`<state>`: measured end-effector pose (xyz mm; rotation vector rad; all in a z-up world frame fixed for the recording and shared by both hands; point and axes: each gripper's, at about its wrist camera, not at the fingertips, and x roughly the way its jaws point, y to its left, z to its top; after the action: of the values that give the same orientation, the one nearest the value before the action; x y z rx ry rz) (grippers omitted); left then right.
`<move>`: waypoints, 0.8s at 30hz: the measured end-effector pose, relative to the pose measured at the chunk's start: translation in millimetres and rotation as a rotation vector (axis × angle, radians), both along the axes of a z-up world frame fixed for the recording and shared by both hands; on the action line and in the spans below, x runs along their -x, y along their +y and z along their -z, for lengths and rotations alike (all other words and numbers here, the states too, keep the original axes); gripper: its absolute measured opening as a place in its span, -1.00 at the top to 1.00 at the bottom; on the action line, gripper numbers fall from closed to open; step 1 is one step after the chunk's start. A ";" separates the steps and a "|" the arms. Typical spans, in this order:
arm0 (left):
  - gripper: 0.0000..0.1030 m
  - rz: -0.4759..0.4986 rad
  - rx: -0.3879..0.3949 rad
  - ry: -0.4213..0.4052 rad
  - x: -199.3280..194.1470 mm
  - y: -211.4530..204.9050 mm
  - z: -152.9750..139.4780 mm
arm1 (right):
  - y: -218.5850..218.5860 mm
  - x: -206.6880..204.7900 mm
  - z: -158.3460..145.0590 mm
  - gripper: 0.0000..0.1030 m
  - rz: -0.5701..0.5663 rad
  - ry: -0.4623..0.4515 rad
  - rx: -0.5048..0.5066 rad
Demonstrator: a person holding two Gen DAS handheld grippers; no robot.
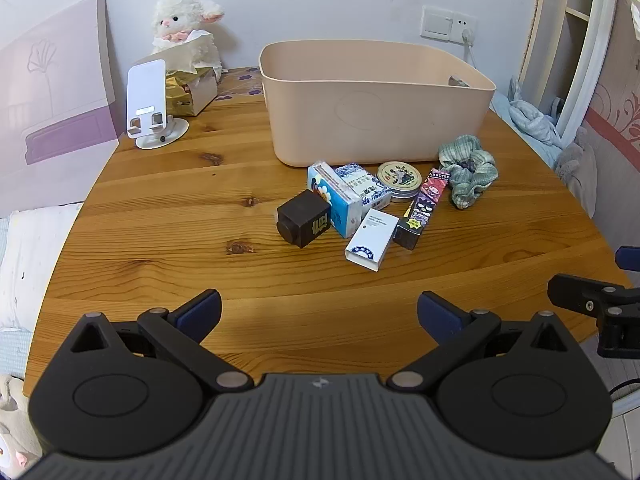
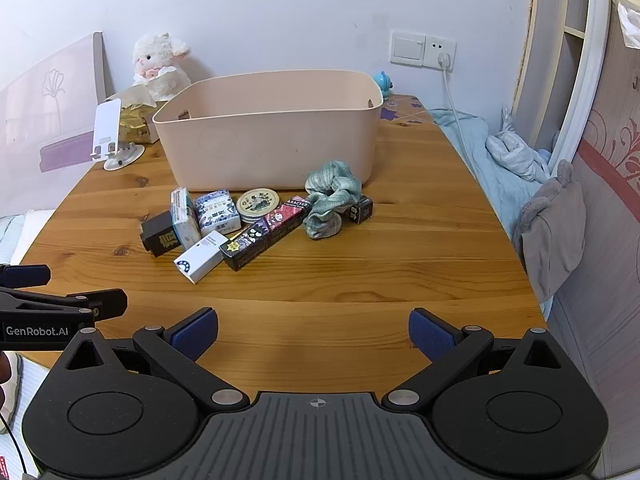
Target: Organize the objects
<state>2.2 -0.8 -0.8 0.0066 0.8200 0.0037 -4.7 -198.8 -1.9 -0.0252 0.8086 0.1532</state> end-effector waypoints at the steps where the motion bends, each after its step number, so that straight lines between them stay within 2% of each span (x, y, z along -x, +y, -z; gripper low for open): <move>1: -1.00 0.001 -0.001 0.001 -0.1 0.2 -0.1 | 0.4 0.0 0.6 -1.00 0.001 0.000 0.001; 8: -1.00 0.002 0.001 0.002 -0.6 1.3 0.1 | -4.3 1.7 -1.9 -1.00 0.013 -0.020 -0.038; 24: -1.00 -0.005 0.005 0.018 -2.6 3.4 4.1 | -4.4 0.0 1.3 -1.00 0.010 -0.007 -0.034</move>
<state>4.8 2.6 -5.0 -0.0006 0.8385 0.0067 -4.7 -203.3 -3.3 0.0099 0.7988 0.1576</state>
